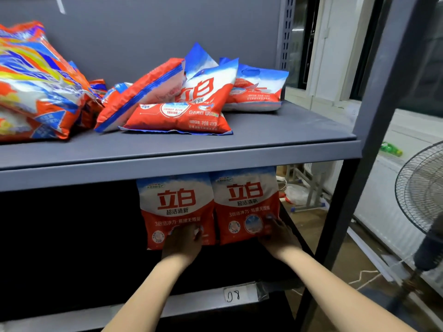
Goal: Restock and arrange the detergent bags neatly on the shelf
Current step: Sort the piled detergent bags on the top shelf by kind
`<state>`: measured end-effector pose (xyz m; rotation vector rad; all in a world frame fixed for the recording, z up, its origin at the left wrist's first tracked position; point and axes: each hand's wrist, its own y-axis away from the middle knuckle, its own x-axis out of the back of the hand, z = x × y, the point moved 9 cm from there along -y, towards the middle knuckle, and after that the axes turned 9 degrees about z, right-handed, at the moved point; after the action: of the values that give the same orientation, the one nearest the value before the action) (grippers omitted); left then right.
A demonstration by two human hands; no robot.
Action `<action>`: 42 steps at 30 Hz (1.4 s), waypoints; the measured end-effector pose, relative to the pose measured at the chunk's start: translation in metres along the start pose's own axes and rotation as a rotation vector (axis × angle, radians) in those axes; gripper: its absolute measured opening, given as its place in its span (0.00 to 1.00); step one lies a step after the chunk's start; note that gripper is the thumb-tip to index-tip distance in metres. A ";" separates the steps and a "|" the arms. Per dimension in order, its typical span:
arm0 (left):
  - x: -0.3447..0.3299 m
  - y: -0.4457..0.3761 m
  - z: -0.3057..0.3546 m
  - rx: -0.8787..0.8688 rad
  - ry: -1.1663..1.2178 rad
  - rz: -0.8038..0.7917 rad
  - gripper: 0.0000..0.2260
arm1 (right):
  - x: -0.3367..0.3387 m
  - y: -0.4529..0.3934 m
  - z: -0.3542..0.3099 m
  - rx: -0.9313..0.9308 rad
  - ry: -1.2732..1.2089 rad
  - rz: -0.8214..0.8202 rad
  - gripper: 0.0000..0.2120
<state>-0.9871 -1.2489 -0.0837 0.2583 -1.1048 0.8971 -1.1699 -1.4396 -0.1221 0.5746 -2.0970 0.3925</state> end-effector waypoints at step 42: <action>0.312 -0.092 0.077 -0.104 -0.067 0.464 0.17 | 0.216 0.009 -0.269 0.123 -0.528 0.219 0.20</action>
<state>-0.9226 -1.1981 0.2401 -0.0607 -1.2957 1.2419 -1.0951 -1.3574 0.2044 0.5646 -2.6703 0.5416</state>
